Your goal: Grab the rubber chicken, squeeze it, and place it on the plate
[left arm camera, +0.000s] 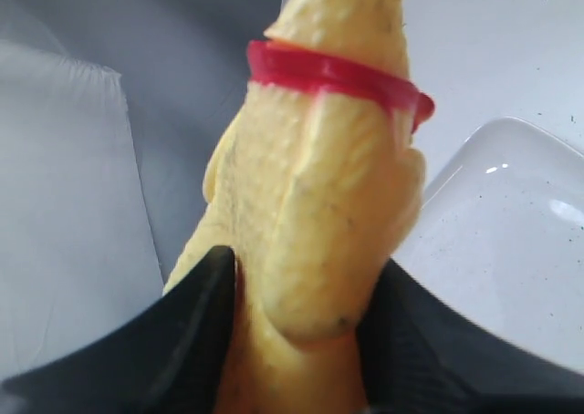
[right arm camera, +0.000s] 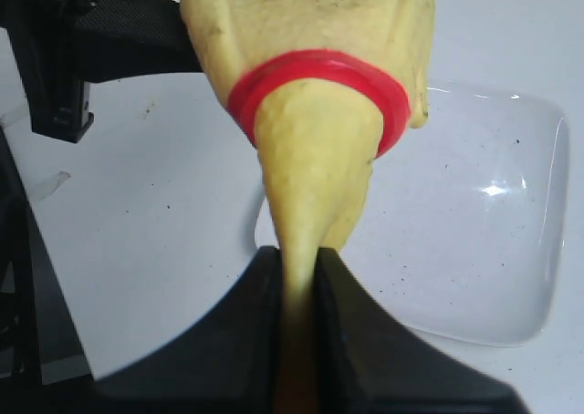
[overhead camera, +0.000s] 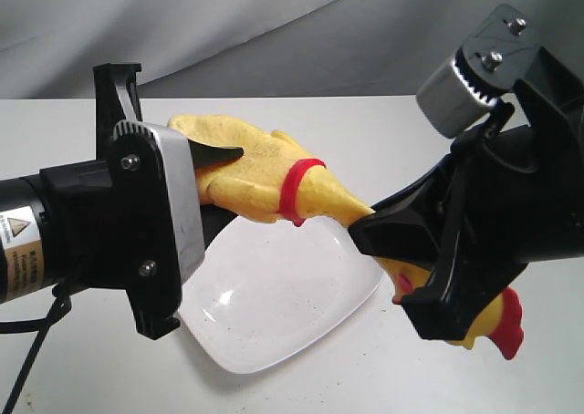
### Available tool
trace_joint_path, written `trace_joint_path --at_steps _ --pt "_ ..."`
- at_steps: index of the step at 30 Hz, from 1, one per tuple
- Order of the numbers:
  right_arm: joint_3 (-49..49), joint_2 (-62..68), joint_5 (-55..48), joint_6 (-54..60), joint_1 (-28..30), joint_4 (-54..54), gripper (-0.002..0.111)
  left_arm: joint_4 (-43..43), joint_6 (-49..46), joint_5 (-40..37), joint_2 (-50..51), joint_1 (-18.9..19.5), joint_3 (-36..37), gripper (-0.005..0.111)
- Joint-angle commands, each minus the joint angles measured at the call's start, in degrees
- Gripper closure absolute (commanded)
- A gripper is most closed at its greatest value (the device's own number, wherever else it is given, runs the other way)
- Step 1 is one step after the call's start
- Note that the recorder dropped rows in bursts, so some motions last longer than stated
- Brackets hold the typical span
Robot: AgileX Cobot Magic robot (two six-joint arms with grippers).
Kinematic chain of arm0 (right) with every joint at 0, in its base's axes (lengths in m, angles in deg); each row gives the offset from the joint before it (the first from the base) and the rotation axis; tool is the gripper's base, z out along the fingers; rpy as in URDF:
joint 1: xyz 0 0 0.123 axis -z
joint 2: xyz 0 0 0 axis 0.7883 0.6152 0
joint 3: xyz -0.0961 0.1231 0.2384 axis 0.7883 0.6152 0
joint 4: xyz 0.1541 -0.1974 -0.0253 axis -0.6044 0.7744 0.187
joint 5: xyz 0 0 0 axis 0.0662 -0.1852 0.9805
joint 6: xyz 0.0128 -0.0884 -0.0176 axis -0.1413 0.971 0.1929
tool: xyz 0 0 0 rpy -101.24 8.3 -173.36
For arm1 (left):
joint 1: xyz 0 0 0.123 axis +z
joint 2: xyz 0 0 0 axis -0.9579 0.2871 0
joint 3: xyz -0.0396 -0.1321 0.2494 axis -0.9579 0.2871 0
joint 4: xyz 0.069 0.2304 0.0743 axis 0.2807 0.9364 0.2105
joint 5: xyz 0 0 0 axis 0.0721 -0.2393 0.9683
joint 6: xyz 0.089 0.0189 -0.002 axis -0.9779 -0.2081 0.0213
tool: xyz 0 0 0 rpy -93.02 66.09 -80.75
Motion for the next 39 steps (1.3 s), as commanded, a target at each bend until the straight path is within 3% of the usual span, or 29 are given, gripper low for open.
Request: trace_joint_path --at_steps 1,4,5,9,14,18,23,30,39 --pt "-0.29 -0.50 1.25 -0.10 -0.02 -0.68 0.108 -0.78 1.07 0.07 0.00 -0.22 -0.30 0.044" --pt "-0.29 -0.50 1.25 -0.10 -0.02 -0.68 0.108 -0.78 4.49 -1.73 0.00 -0.22 -0.38 0.020" --pt "-0.29 -0.50 1.25 -0.10 -0.02 -0.68 0.108 -0.78 6.01 -2.56 -0.12 -0.22 -0.38 0.019" --pt "-0.29 -0.50 2.40 -0.10 -0.02 -0.52 0.108 -0.78 6.72 -4.79 -2.64 -0.22 -0.38 0.026" --pt "-0.29 -0.09 9.51 -2.11 -0.02 3.18 0.108 -0.78 8.70 -3.20 -13.03 -1.46 -0.38 0.036" --pt "-0.29 3.57 15.00 -2.67 -0.02 3.70 0.108 -0.89 17.79 -3.40 -24.22 -3.28 -0.38 0.037" --pt "-0.29 12.44 20.62 -1.78 -0.02 3.84 0.108 -1.06 31.80 -3.14 -36.62 -3.42 -0.38 0.056" --pt "-0.29 22.32 28.38 -0.96 -0.02 3.84 0.108 -1.19 33.70 -0.34 -43.99 -3.42 0.55 0.104" --pt "-0.29 32.08 28.40 0.10 -0.02 3.84 0.108 -0.40 33.35 -0.77 -43.98 -3.42 4.75 0.106"
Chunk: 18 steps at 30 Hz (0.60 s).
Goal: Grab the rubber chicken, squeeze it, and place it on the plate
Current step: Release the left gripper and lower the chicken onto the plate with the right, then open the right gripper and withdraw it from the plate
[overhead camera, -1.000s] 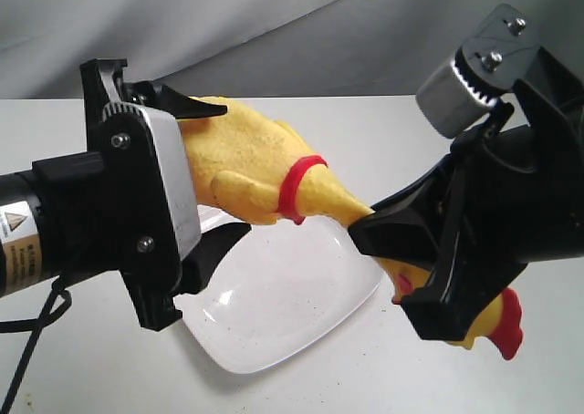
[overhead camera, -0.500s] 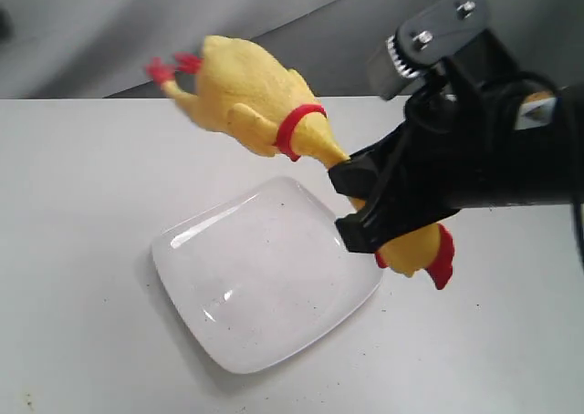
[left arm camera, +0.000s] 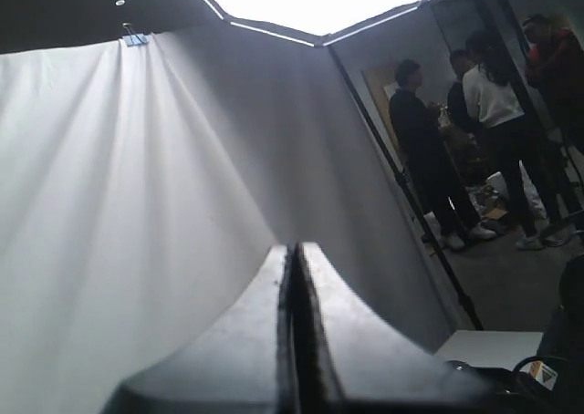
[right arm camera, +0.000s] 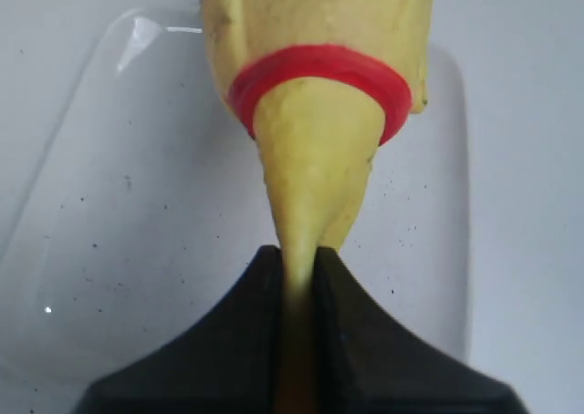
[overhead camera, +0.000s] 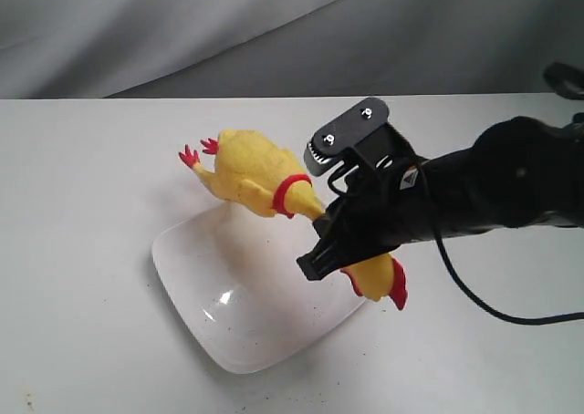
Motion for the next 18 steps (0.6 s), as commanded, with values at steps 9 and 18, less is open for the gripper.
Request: trace_joint_path --at_steps 9,18 --pt "-0.23 8.15 -1.57 0.94 -0.02 -0.06 0.107 0.18 -0.72 -0.14 -0.15 -0.45 2.13 0.106" --pt "-0.23 2.94 -5.82 0.84 -0.02 4.02 0.064 0.18 -0.62 -0.14 -0.15 -0.45 2.13 0.106"
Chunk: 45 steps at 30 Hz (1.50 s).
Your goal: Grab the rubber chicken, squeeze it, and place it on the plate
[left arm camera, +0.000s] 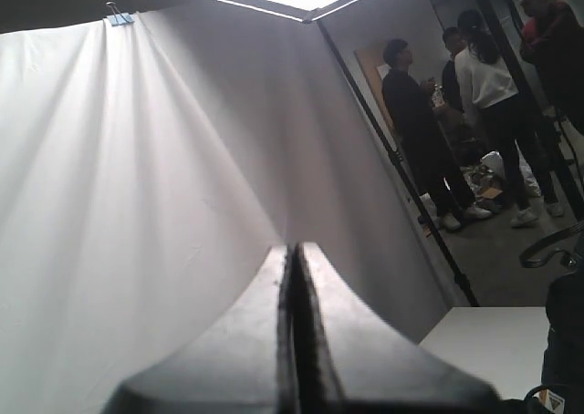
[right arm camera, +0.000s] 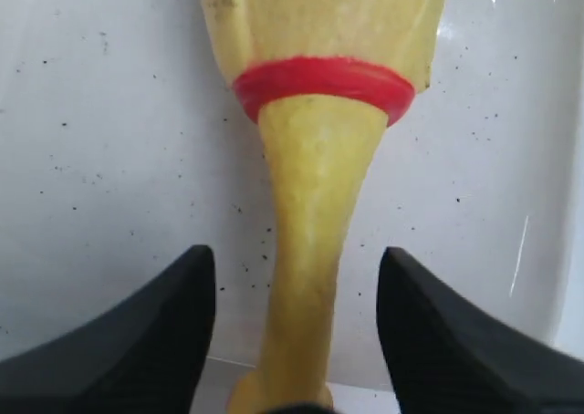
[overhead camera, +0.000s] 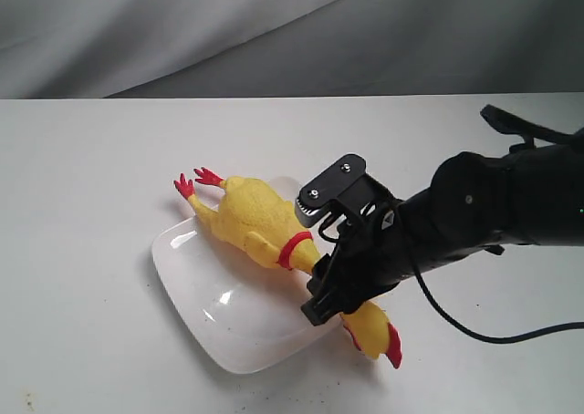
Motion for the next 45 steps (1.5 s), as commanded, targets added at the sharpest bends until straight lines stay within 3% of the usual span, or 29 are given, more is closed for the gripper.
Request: trace_joint_path --at_steps 1,8,16,23,29,40,43,45 --pt "-0.23 -7.20 -3.04 0.23 -0.02 3.06 0.068 -0.08 -0.08 -0.14 -0.15 -0.45 0.21 0.106" --pt "-0.23 -28.65 -6.02 -1.80 -0.02 4.78 0.108 -0.49 -0.08 0.02 -0.15 -0.45 0.21 0.106" --pt "-0.23 -52.66 -1.66 -1.84 -0.02 5.04 0.108 -0.35 0.03 0.44 -0.15 -0.45 0.21 0.106" --pt "-0.23 -66.29 -0.02 -1.72 -0.02 6.10 0.108 -0.35 0.03 0.44 -0.15 -0.45 0.21 0.106" --pt "-0.23 -72.59 -8.29 -1.83 -0.02 6.23 0.108 -0.35 -0.11 0.44 -0.15 -0.45 0.21 0.106" --pt "-0.23 -73.05 -6.39 -1.83 -0.02 6.55 0.108 -0.35 0.00 0.44 -0.15 -0.45 0.21 0.106" --pt "-0.08 -73.74 -5.52 -10.02 0.61 9.96 0.108 -0.35 -0.11 0.44 -0.15 -0.45 0.21 0.106" --pt "2.22 -75.04 -4.40 -21.92 5.12 14.54 0.108 -0.35 -0.11 0.44 -0.15 -0.45 0.21 0.106"
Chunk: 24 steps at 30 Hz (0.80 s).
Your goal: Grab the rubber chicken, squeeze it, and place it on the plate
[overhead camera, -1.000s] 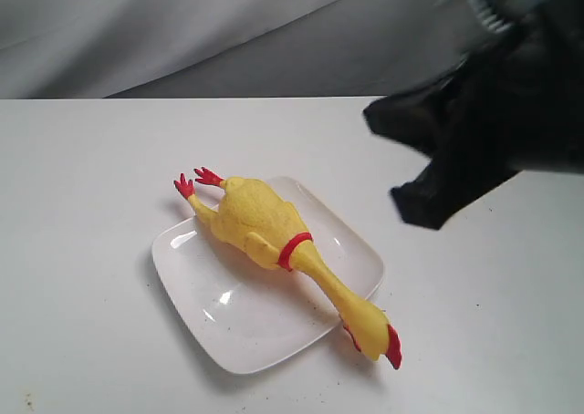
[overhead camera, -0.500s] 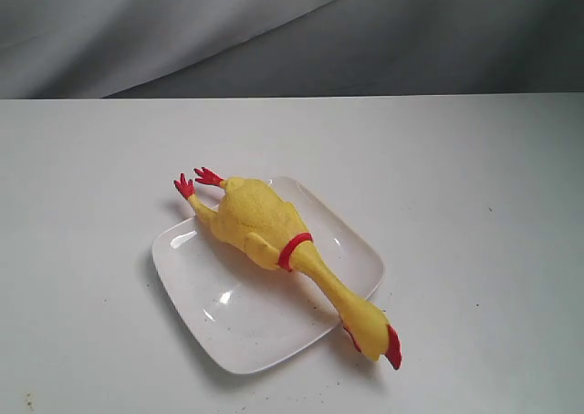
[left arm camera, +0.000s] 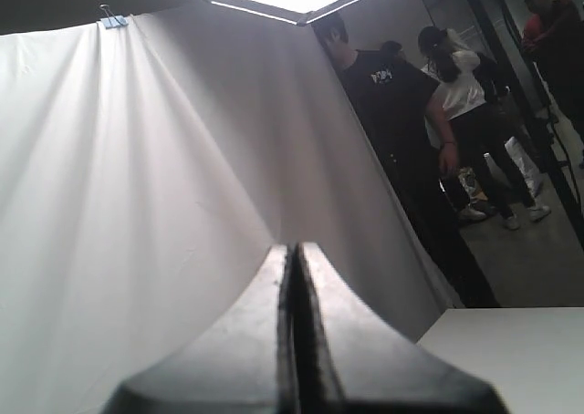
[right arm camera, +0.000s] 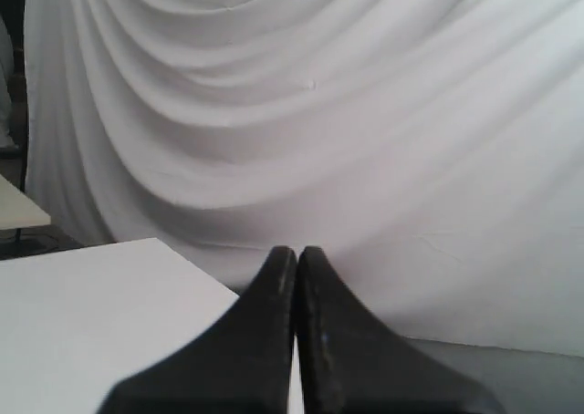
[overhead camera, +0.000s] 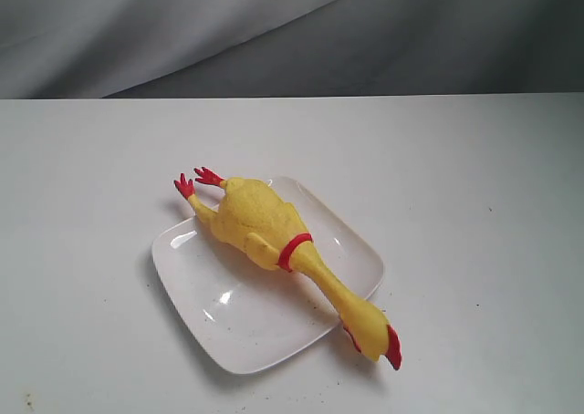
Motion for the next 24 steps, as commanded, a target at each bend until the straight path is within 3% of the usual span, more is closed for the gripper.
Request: trace_joint_path --at_steps 1,7,13,18,24 --pt "3.62 -2.24 2.82 -17.16 6.98 7.45 0.108 -0.35 -0.11 -0.15 -0.15 -0.45 0.21 0.106" --pt "14.72 -8.00 6.78 -21.09 21.32 9.67 0.108 -0.35 -0.11 -0.15 -0.15 -0.45 0.21 0.106" --pt "25.83 -15.88 6.78 -21.63 31.65 9.42 0.108 -0.35 -0.01 -0.15 -0.15 -0.45 0.21 0.106" --pt "32.98 -21.92 8.23 -26.31 36.51 9.42 0.108 -0.35 -0.01 -0.15 -0.15 -0.45 0.21 0.106" --pt "40.04 -25.21 8.63 -27.07 36.84 10.57 0.108 -0.35 -0.14 -0.15 -0.15 -0.45 0.21 0.106"
